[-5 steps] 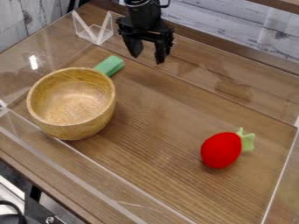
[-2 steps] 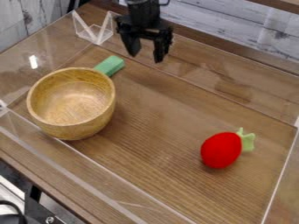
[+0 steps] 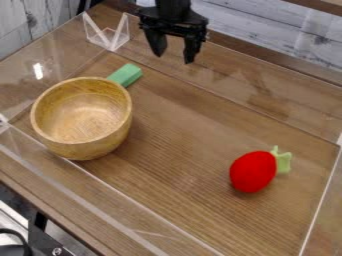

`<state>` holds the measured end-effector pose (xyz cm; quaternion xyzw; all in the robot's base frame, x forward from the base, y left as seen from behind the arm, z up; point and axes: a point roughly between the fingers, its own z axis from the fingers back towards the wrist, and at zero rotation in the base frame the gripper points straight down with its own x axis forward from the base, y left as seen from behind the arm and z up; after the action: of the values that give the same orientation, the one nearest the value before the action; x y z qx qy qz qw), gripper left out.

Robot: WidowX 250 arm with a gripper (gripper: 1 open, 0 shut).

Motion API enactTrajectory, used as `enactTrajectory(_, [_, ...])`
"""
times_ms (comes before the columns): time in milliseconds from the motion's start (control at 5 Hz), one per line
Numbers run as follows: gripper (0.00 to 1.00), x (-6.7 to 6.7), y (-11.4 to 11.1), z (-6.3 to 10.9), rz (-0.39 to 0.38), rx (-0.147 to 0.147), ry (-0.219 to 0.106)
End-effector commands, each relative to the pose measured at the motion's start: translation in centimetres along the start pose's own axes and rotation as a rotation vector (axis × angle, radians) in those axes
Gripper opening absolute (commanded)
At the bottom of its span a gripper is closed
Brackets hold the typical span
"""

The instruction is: Move the red fruit to the right side of the table

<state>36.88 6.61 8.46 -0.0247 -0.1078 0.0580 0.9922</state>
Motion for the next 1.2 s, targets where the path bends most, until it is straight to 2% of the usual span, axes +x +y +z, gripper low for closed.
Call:
enactTrajectory(0, [1.0, 0.4, 0.1, 0.3, -0.046, -0.009, -0.064])
enactTrajectory(200, [1.0, -0.2, 0.9, -1.5, -0.087, -0.016, -0.044])
enactTrajectory(400, [1.0, -0.2, 0.7, 0.0, -0.078, -0.03, -0.029])
enactTrajectory(600, [1.0, 0.5, 0.8, 0.7, -0.055, -0.03, -0.038])
enactTrajectory(800, [1.0, -0.4, 0.8, 2.7, -0.045, -0.033, -0.038])
enactTrajectory(1000, [1.0, -1.1, 1.1, 3.9, -0.042, -0.038, -0.036])
